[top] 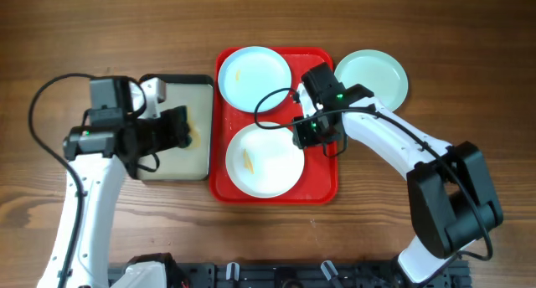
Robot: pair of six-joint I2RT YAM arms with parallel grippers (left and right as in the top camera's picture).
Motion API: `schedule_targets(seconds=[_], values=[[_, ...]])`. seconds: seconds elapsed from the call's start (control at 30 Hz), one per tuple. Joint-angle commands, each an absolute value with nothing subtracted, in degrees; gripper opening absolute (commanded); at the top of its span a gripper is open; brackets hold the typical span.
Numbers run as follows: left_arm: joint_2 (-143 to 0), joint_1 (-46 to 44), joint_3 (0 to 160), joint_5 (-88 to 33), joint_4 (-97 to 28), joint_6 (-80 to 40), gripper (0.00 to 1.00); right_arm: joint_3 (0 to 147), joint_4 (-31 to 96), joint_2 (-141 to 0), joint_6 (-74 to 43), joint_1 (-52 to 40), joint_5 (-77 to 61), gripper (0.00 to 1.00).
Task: Clean dirty plates on tray and stack at the side
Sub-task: 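Grip the white plate's rim with the right gripper and pull it down, then scrub the white plate with the sponge in the left gripper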
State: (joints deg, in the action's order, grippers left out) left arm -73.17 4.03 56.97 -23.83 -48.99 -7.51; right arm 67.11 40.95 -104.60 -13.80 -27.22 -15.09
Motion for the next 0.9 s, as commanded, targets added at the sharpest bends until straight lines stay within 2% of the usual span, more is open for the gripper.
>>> schedule_targets(seconds=[0.0, 0.07, 0.2, 0.23, 0.3, 0.47, 0.6, 0.63, 0.73, 0.77, 0.8, 0.87], values=[[-72.5, 0.9, 58.1, -21.1, -48.7, -6.2, 0.04, 64.9, 39.1, -103.8, -13.6, -27.3, -14.2, 0.29], [-72.6, -0.3, 58.1, -21.1, -48.7, -6.5, 0.04, 63.6, 37.4, -103.8, -13.8, -27.4, -14.5, 0.22], [-74.5, -3.3, 58.1, -21.1, -48.7, -6.5, 0.04, 63.1, 36.9, -103.9, -18.4, -27.5, -14.6, 0.18], [-75.0, -4.0, 58.1, -21.1, -48.6, -6.5, 0.04, 63.1, 36.8, -103.9, -18.6, -27.5, -14.6, 0.10], [-75.9, -5.1, 58.1, -21.1, -48.2, -6.5, 0.04, 63.1, 36.7, -104.0, -19.7, -27.5, -14.6, 0.04], [-78.2, -8.9, 58.1, -21.1, -46.7, -7.7, 0.04, 63.1, 35.1, -104.7, -27.9, -27.5, -14.6, 0.04], [-79.3, -11.9, 58.1, -21.1, -45.6, -8.1, 0.04, 63.1, 33.2, -104.7, -28.7, -27.5, -15.2, 0.04], [-79.3, -12.6, 58.1, -21.1, -45.4, -8.1, 0.04, 63.1, 33.1, -104.7, -28.6, -27.5, -15.2, 0.06], [-79.5, -13.8, 58.1, -21.1, -45.2, -8.3, 0.04, 64.3, 32.4, -104.2, -27.0, -27.5, -17.3, 0.31], [-79.5, -13.8, 58.1, -21.1, -45.2, -8.7, 0.04, 65.3, 33.1, -103.9, -26.2, -27.5, -17.6, 0.37], [-79.5, -13.8, 58.1, -20.9, -45.2, -9.7, 0.04, 66.6, 34.3, -103.3, -25.1, -27.5, -17.6, 0.41], [-79.5, -14.1, 58.1, -20.9, -45.2, -9.9, 0.04, 67.8, 36.0, -102.5, -24.0, -27.5, -16.8, 0.43]])
